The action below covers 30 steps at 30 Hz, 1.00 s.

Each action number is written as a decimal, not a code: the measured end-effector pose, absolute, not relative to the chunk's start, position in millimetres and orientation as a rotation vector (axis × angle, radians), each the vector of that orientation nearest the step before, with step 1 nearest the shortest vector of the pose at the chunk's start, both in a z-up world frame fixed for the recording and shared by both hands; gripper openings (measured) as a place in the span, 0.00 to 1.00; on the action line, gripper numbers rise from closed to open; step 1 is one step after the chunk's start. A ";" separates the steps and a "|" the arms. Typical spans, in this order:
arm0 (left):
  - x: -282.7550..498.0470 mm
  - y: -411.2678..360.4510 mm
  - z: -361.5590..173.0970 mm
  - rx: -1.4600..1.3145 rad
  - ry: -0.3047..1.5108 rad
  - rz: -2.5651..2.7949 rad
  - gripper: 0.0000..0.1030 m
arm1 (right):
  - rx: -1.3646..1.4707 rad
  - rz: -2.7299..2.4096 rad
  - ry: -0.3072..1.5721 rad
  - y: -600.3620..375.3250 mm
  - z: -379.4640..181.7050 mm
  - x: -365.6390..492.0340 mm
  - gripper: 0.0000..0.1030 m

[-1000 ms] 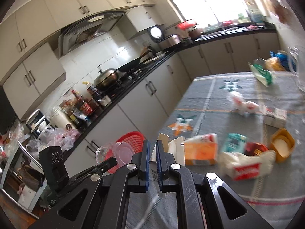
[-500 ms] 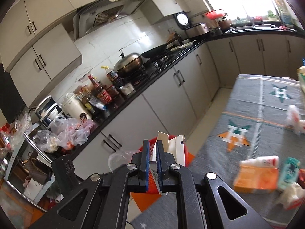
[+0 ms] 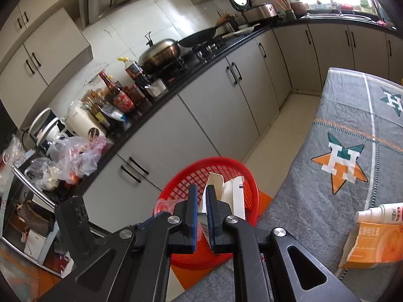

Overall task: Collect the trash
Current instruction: 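Carry the bag and card over the red basket and open both tools, then swing both open tools back toward the table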

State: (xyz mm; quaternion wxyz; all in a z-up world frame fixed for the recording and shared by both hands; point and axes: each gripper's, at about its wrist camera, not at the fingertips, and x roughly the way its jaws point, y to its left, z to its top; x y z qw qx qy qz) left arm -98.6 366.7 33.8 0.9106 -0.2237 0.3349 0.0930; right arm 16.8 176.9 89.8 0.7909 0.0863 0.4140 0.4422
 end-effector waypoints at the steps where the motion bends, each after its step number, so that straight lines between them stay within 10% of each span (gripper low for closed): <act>1: -98.3 366.4 33.8 -0.465 0.691 0.191 0.09 | 0.180 0.949 0.896 177.1 87.8 17.3 0.10; 6: -101.2 365.3 40.1 -0.457 0.663 0.194 0.32 | 0.187 0.951 0.884 169.3 90.9 16.3 0.28; 10: -107.1 356.2 48.5 -0.444 0.641 0.197 0.33 | 0.203 0.947 0.863 152.2 98.6 12.3 0.29; 14: -114.7 338.4 57.4 -0.407 0.605 0.227 0.53 | 0.195 0.909 0.822 127.6 104.5 3.2 0.30; 30: -98.1 211.0 51.0 -0.232 0.635 0.132 0.59 | 0.306 0.731 0.828 -2.2 82.6 -13.0 0.36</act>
